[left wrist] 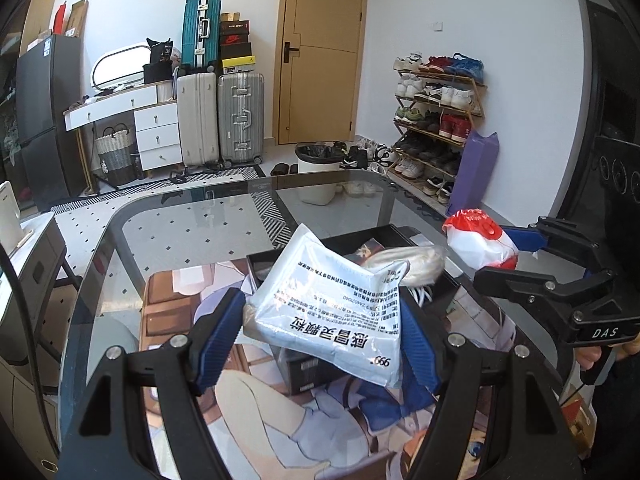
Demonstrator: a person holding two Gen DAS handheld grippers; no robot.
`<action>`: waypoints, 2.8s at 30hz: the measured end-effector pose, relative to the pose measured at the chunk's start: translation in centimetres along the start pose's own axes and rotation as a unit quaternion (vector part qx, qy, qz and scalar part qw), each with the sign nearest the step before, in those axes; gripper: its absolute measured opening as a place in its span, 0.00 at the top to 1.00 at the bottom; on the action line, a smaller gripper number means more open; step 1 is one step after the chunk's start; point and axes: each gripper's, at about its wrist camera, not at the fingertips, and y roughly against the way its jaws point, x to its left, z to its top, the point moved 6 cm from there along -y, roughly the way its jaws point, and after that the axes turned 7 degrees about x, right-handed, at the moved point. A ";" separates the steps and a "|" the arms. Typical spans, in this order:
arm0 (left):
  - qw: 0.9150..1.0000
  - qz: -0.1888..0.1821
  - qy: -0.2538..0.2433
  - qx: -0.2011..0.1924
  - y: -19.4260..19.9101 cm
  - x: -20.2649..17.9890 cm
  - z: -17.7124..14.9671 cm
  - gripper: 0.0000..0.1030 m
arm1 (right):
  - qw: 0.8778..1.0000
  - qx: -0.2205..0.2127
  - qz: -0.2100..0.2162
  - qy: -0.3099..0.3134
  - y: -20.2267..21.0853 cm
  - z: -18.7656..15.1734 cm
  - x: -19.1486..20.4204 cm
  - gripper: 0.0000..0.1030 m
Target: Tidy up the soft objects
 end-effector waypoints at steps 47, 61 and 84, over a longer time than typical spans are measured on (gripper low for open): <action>0.997 0.009 -0.057 0.055 -6.6 -2.0 -0.3 0.29 | 0.998 0.066 0.015 -0.009 -9.4 0.9 -3.1 0.42; 0.999 0.032 -0.016 0.004 -1.5 0.0 -1.2 0.00 | 1.000 0.001 -0.018 -0.019 -4.2 -1.2 -2.8 0.01; 0.994 0.100 0.028 -0.046 -1.3 1.4 -3.3 0.00 | 0.996 -0.083 -0.021 -0.034 -1.3 -3.1 -1.3 0.01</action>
